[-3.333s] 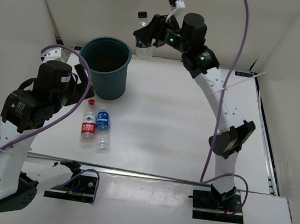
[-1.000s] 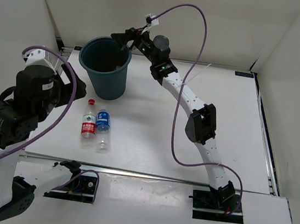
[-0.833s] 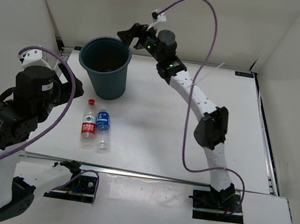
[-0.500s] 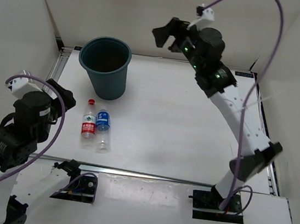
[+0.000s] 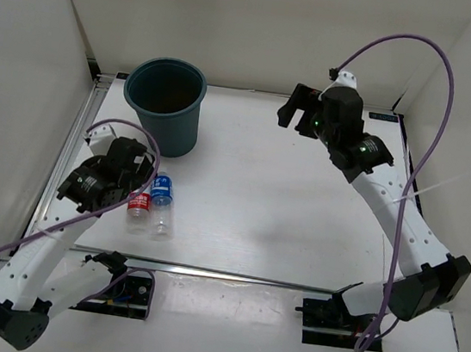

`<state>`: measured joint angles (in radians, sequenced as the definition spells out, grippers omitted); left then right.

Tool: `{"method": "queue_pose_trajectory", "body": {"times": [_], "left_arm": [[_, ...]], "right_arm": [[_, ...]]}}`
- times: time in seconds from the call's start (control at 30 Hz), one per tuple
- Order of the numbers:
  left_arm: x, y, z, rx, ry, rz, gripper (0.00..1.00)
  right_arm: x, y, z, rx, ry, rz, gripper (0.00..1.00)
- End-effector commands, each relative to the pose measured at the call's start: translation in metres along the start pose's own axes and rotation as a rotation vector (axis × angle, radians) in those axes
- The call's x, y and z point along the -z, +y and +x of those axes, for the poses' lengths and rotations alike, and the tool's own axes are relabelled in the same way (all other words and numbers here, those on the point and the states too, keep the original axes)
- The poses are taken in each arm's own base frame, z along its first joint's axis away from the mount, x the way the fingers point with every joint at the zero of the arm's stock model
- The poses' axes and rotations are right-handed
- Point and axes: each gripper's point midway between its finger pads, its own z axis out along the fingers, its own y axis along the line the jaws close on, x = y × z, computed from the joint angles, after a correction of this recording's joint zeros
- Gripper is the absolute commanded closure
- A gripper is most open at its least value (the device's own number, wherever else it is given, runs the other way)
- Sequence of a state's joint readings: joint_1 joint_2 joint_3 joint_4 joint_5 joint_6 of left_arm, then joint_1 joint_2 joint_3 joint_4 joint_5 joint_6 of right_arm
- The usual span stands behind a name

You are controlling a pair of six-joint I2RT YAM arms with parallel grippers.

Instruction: Put the plastic bottles in the bin

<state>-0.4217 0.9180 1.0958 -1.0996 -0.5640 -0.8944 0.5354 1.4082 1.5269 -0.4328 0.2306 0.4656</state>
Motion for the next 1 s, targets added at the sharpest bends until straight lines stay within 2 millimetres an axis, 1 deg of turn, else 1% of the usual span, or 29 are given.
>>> {"method": "queue_pose_trajectory", "body": {"times": [0.0,0.03,0.07,0.1,0.13,0.17,0.23,0.27,0.3,0.37,0.43,0.47,0.5,0.6,0.67,0.7,0.73,0.8,0.83,0.87,0.97], "left_arm": [[-0.001,-0.006,0.007,0.082,-0.017,0.081,0.00],[0.002,-0.005,0.006,0.097,-0.032,0.099,0.00],[-0.002,0.000,0.008,0.075,-0.042,0.091,0.00],[-0.005,-0.002,0.009,0.071,-0.048,0.098,0.00],[-0.007,-0.003,0.015,0.059,-0.035,0.110,0.00],[-0.015,0.000,0.029,0.025,-0.003,0.105,0.00],[-0.024,0.005,0.048,-0.001,0.059,0.081,0.00],[-0.026,0.006,0.051,0.010,0.065,0.074,0.00],[-0.030,0.013,0.054,0.025,0.067,0.053,0.00],[-0.031,0.023,0.046,0.072,0.027,0.047,0.00],[-0.033,0.028,0.049,0.075,0.028,0.036,0.00],[-0.033,0.028,0.049,0.075,0.028,0.036,0.00],[-0.036,0.030,0.054,0.066,0.040,0.022,0.00],[-0.038,0.028,0.056,0.084,0.053,0.020,0.00],[-0.041,0.030,0.057,0.073,0.053,-0.004,0.00],[-0.044,0.035,0.061,0.066,0.055,-0.020,0.00],[-0.047,0.034,0.061,0.058,0.050,-0.014,0.00],[-0.051,0.037,0.070,0.049,0.068,-0.021,0.00],[-0.056,0.045,0.082,0.031,0.089,-0.046,0.00],[-0.059,0.047,0.087,0.020,0.100,-0.044,0.00],[-0.064,0.046,0.085,0.017,0.085,-0.030,0.00]], "right_arm": [[0.034,0.004,-0.027,-0.012,-0.081,-0.036,0.01],[0.040,0.005,-0.027,0.003,-0.079,-0.048,0.01],[0.045,0.004,-0.028,0.012,-0.082,-0.049,0.01],[0.045,0.000,-0.030,0.018,-0.086,-0.039,0.01],[0.049,0.000,-0.033,0.030,-0.097,-0.044,0.01],[0.052,-0.003,-0.034,0.027,-0.094,-0.041,0.01],[0.052,-0.007,-0.032,0.026,-0.082,-0.038,0.01],[0.057,-0.006,-0.032,0.026,-0.079,-0.047,0.01],[0.057,-0.008,-0.031,0.024,-0.071,-0.044,0.01],[0.065,-0.008,-0.036,0.033,-0.090,-0.052,0.01],[0.069,-0.007,-0.035,0.044,-0.085,-0.061,0.01],[0.069,-0.007,-0.035,0.044,-0.085,-0.061,0.01],[0.073,-0.006,-0.037,0.043,-0.093,-0.064,0.01],[0.072,-0.005,-0.030,0.056,-0.067,-0.079,0.01],[0.075,-0.006,-0.032,0.052,-0.075,-0.083,0.01],[0.073,-0.008,-0.029,0.053,-0.067,-0.080,0.01],[0.077,-0.008,-0.031,0.061,-0.075,-0.083,0.01],[0.075,-0.008,-0.027,0.072,-0.063,-0.089,0.01],[0.075,-0.009,-0.025,0.073,-0.055,-0.085,0.01],[0.079,-0.008,-0.027,0.072,-0.063,-0.089,0.01],[0.079,-0.010,-0.025,0.082,-0.055,-0.085,0.01]]}}
